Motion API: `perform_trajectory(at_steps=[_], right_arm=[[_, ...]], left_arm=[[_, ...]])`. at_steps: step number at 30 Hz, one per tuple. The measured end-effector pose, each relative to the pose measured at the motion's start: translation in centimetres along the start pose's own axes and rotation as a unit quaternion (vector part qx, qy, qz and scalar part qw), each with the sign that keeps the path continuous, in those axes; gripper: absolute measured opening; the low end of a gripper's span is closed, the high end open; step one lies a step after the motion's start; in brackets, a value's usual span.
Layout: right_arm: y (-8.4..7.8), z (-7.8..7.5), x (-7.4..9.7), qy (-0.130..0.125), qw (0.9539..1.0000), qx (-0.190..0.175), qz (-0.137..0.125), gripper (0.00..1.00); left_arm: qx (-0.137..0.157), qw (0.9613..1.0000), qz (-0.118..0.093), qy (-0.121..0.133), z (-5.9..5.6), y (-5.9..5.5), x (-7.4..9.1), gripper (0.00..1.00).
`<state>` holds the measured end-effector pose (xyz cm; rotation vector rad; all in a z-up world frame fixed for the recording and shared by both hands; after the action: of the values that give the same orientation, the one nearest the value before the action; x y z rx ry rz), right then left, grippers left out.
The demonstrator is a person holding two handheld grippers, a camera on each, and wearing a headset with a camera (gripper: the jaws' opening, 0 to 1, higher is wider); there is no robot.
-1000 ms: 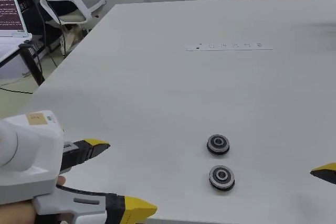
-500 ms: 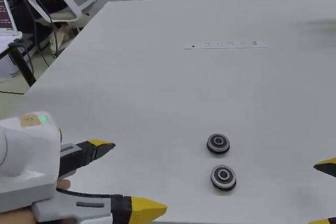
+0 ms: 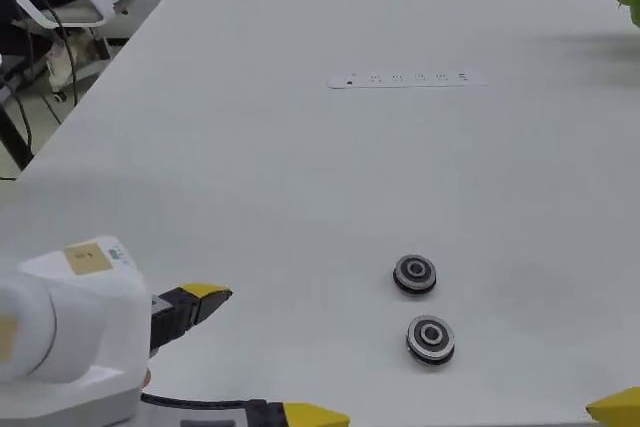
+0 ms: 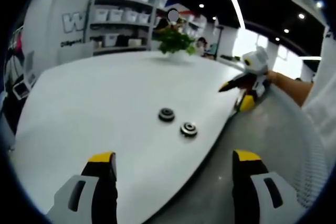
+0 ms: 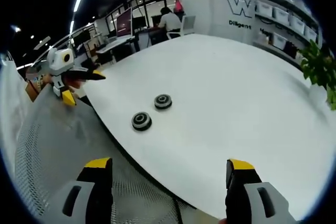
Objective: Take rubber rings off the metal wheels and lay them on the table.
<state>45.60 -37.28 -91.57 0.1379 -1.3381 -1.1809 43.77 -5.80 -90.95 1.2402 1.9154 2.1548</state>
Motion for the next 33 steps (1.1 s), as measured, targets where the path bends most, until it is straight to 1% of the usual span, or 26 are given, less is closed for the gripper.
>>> perform_trajectory(at_steps=[2, 7, 9, 11, 14, 15, 17, 19, 22, 25, 27, 28, 30, 31, 33], right_arm=[[0.1, 0.3, 0.2, -0.002, 1.0, 0.001, 0.004, 0.9], [-0.2, 0.2, -0.2, -0.006, 0.9999, -0.008, -0.009, 0.9], [-0.5, 0.0, -0.5, -0.004, 0.9996, -0.021, -0.017, 0.89], [-0.7, -0.2, -0.5, -0.004, 0.9993, -0.032, -0.02, 0.88], [-0.8, -0.2, -0.5, -0.006, 0.9993, -0.031, -0.018, 0.87], [-0.8, -0.2, -0.5, -0.008, 0.9993, -0.032, -0.016, 0.87], [-0.9, -0.3, -0.5, -0.014, 0.9994, -0.031, -0.01, 0.85], [-1.0, -0.4, -0.5, -0.015, 0.9993, -0.032, -0.011, 0.85], [-0.9, -0.1, -0.7, -0.003, 0.9993, -0.033, -0.018, 0.85], [-0.9, 0.0, -0.7, 0.0, 0.9995, -0.027, -0.017, 0.85], [-0.8, 0.3, -0.5, 0.001, 0.9991, -0.032, -0.029, 0.84], [-0.7, 0.4, -0.5, 0.006, 0.9985, -0.036, -0.04, 0.84], [-0.7, 0.3, -0.4, 0.006, 0.9982, -0.04, -0.043, 0.83], [-0.6, 0.3, -0.5, 0.008, 0.9983, -0.037, -0.045, 0.83], [-0.3, 0.3, -0.4, 0.008, 0.998, -0.03, -0.055, 0.8]], left_arm=[[0.002, 1.0, 0.0, -0.004, 0.0, 0.0, 0.0, 0.92], [0.0, 0.9999, 0.0, -0.013, -0.2, 0.0, -0.1, 0.9], [0.001, 0.9999, -0.004, -0.016, -0.3, 0.1, 0.0, 0.87], [-0.002, 0.9999, -0.008, -0.012, -0.2, 0.2, 0.0, 0.87], [-0.004, 0.9999, -0.006, -0.012, -0.3, 0.1, 0.0, 0.88], [-0.002, 0.9998, -0.005, -0.016, -0.4, 0.0, 0.0, 0.86], [0.002, 0.9998, -0.013, -0.018, -0.4, 0.3, 0.0, 0.83], [0.004, 0.9998, -0.016, -0.013, -0.3, 0.3, 0.0, 0.84], [0.002, 1.0, -0.004, -0.007, -0.2, 0.0, 0.0, 0.86], [0.001, 1.0, -0.007, -0.006, -0.1, 0.0, -0.1, 0.87], [-0.004, 1.0, -0.006, 0.003, 0.1, -0.1, -0.1, 0.88], [-0.004, 0.9999, 0.001, 0.015, 0.3, -0.3, 0.0, 0.89], [-0.006, 0.9996, 0.003, 0.027, 0.6, -0.3, 0.1, 0.89], [-0.005, 0.9994, 0.0, 0.035, 0.8, -0.3, 0.1, 0.9], [0.008, 0.999, -0.01, 0.043, 1.1, -0.1, 0.1, 0.9]])
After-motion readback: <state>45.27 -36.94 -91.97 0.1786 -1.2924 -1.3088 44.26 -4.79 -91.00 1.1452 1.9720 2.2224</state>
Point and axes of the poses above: the centre of the closed fingertips' face, and the gripper's own axes: x roughly backward along the fingers, z roughly to its left, y roughly out of its top, the point moved 6 cm from there along x, roughly backward along the fingers, and after that the axes turned 15 degrees about y, right-handed, at the moved point
